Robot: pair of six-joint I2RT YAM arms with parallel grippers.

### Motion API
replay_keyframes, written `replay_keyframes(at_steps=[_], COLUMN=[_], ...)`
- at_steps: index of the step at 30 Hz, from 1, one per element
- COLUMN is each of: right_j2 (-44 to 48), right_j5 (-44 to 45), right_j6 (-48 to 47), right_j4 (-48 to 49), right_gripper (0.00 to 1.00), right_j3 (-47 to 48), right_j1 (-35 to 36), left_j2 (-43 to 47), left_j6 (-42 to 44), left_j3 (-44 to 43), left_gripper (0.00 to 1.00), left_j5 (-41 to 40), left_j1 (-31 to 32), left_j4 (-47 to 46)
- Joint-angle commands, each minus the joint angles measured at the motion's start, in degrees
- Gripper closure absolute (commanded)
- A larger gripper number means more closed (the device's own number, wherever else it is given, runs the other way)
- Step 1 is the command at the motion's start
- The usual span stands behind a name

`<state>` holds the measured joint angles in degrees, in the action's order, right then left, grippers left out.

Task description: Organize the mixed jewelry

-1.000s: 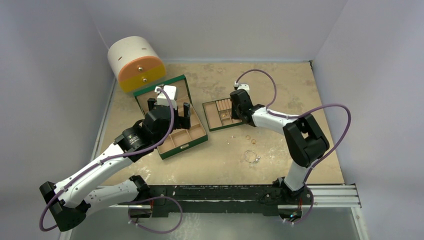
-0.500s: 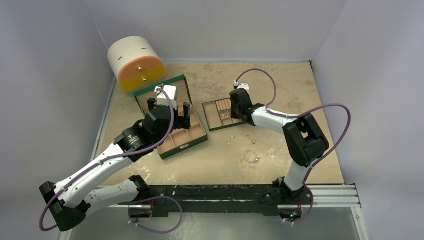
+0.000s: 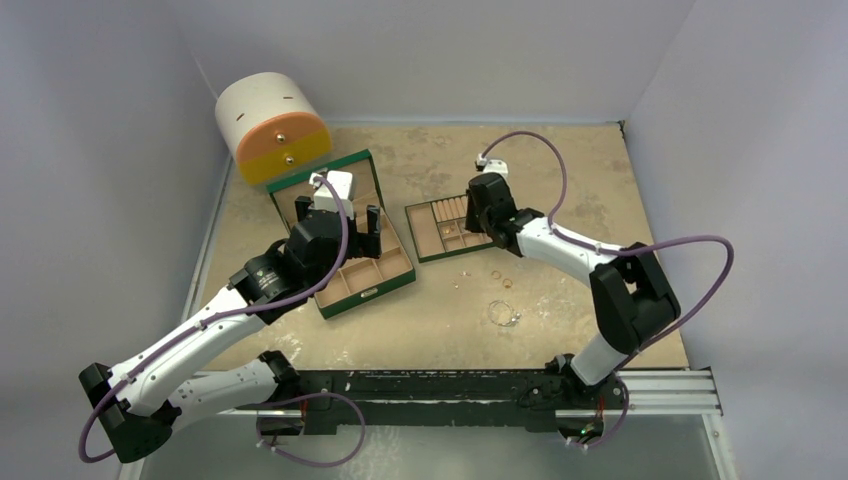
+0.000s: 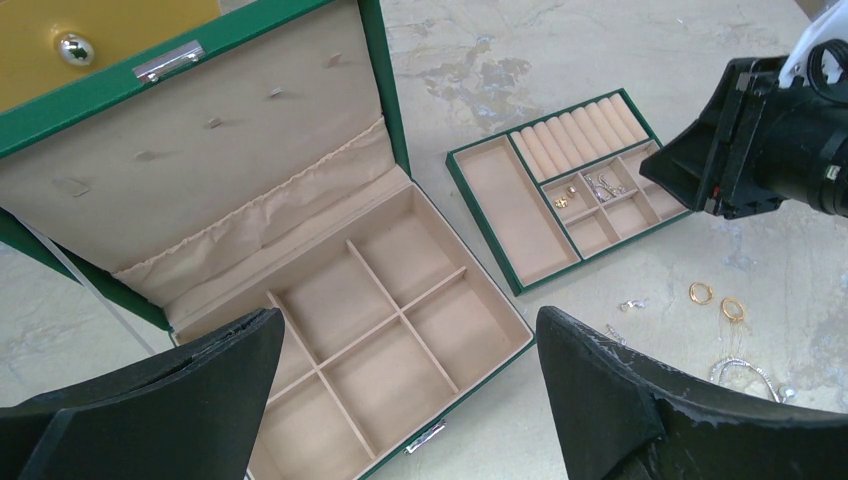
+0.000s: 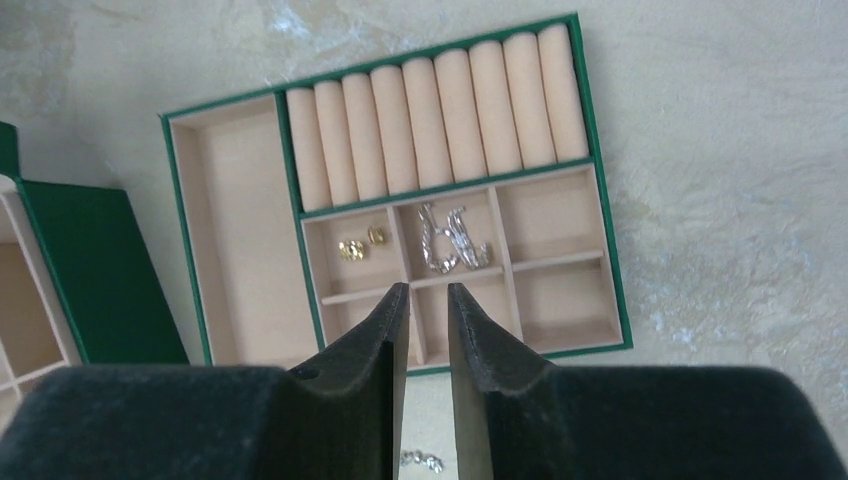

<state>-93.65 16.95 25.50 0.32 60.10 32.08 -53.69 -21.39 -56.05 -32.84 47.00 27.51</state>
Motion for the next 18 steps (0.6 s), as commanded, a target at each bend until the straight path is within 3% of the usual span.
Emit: replay_keyframes(at_steps=[1, 18], right_j2=[3.3, 13.0], right_j5=[-0.4, -9.4], right_j6=[1.7, 1.8], right_j4=[-0.2, -2.5], right_gripper=[0.77, 0.77], right_j3=[-2.4, -12.1], right_j1=[-0.3, 1.5], left_j2=[0.9, 0.8], left_j6=[0.8, 0.7], left_j3=[-2.5, -2.6], left_gripper=[0.03, 0.03], left_j5=[-0.3, 0.1], left_j1=[-0.1, -0.1], left_j4=[-1.4, -1.4])
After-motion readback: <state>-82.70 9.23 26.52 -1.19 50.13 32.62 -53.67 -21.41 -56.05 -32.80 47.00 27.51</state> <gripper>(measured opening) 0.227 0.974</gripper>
